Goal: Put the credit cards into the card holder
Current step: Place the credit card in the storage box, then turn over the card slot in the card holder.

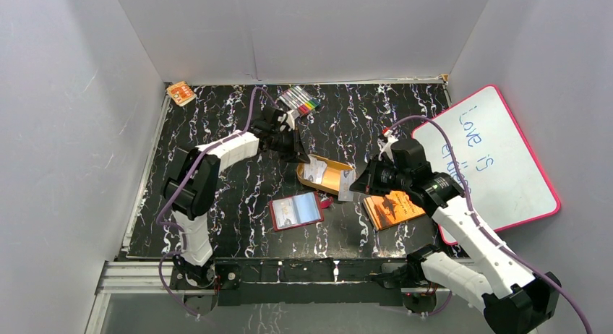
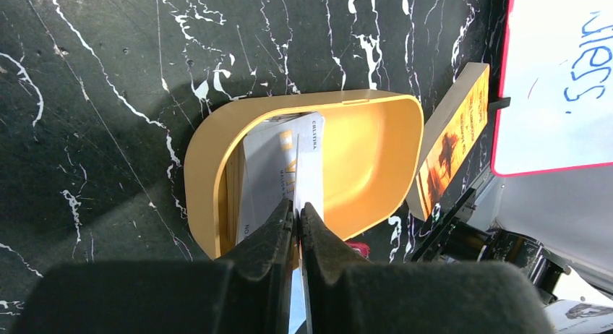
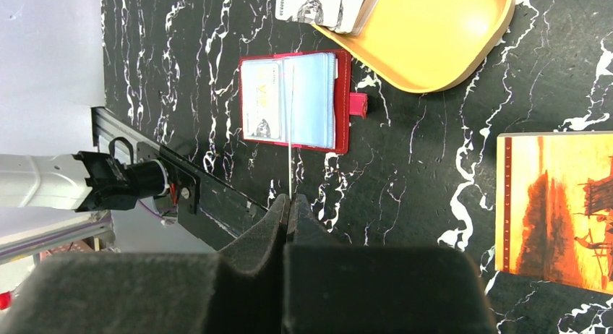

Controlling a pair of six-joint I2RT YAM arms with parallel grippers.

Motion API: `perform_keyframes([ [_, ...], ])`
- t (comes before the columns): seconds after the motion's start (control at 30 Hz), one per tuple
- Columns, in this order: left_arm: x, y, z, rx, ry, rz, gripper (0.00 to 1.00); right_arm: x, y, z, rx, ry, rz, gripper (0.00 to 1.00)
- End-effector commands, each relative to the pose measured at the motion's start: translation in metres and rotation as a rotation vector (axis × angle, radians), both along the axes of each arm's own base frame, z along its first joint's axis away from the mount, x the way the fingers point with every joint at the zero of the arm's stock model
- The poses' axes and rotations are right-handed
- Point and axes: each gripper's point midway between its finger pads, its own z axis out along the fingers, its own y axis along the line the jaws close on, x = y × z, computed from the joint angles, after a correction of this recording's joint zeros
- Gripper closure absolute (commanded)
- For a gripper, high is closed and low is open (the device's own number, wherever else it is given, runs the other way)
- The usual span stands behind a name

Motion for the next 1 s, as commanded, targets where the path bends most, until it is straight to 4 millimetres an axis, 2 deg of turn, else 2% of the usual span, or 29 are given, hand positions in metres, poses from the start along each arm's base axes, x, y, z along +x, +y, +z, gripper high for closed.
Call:
perform_keyframes([
  [0.0, 0.003, -0.003, 0.018, -0.029, -0.017, -0.034, 0.86, 0.007, 0.004, 0.008, 0.011, -0.05, 0.019, 1.0],
  [0.07, 0.003, -0.002, 0.017, -0.021, -0.014, -0.031, 0.77, 0.007, 0.004, 0.007, 0.011, -0.048, 0.022, 1.0],
  [0.23, 0.009, 0.005, 0.017, 0.023, -0.031, -0.008, 0.63, 0.008, 0.005, 0.009, 0.013, -0.047, 0.026, 1.0],
  [0.33, 0.014, 0.011, 0.025, 0.051, -0.055, 0.022, 0.54, 0.007, 0.006, 0.008, 0.012, -0.041, 0.033, 1.0],
  [0.5, 0.022, 0.033, 0.057, 0.124, -0.146, 0.128, 0.38, 0.003, 0.013, -0.002, 0.015, -0.014, 0.104, 1.0],
  [0.53, 0.018, 0.041, 0.074, 0.126, -0.183, 0.162, 0.33, 0.001, 0.017, -0.006, 0.021, -0.017, 0.136, 1.0],
  [0.57, 0.014, 0.047, 0.078, 0.136, -0.192, 0.187, 0.32, 0.0, 0.018, -0.01, 0.029, -0.019, 0.15, 1.0],
  [0.6, -0.011, 0.062, 0.092, 0.144, -0.232, 0.239, 0.27, 0.0, 0.024, -0.012, 0.052, -0.035, 0.177, 1.0],
  [0.63, -0.042, 0.071, 0.096, 0.148, -0.25, 0.274, 0.22, -0.002, 0.03, -0.023, 0.047, 0.001, 0.207, 1.0],
  [0.67, -0.076, 0.075, 0.092, 0.138, -0.245, 0.292, 0.21, -0.006, 0.04, -0.036, 0.039, 0.046, 0.239, 1.0],
  [0.73, -0.117, 0.071, 0.082, 0.119, -0.234, 0.282, 0.22, -0.009, 0.048, -0.057, 0.001, 0.099, 0.232, 1.0],
  [0.77, -0.148, 0.062, 0.067, 0.132, -0.22, 0.248, 0.25, -0.006, 0.046, -0.078, -0.027, 0.138, 0.169, 1.0],
  [0.83, -0.162, 0.048, 0.054, 0.169, -0.217, 0.205, 0.28, -0.008, 0.038, -0.092, -0.035, 0.15, 0.109, 1.0],
  [0.87, -0.161, 0.037, 0.048, 0.192, -0.229, 0.177, 0.31, -0.013, 0.039, -0.095, -0.017, 0.157, 0.121, 1.0],
  [0.97, -0.155, 0.026, 0.034, 0.232, -0.216, 0.16, 0.36, -0.021, 0.044, -0.101, -0.003, 0.184, 0.16, 1.0],
])
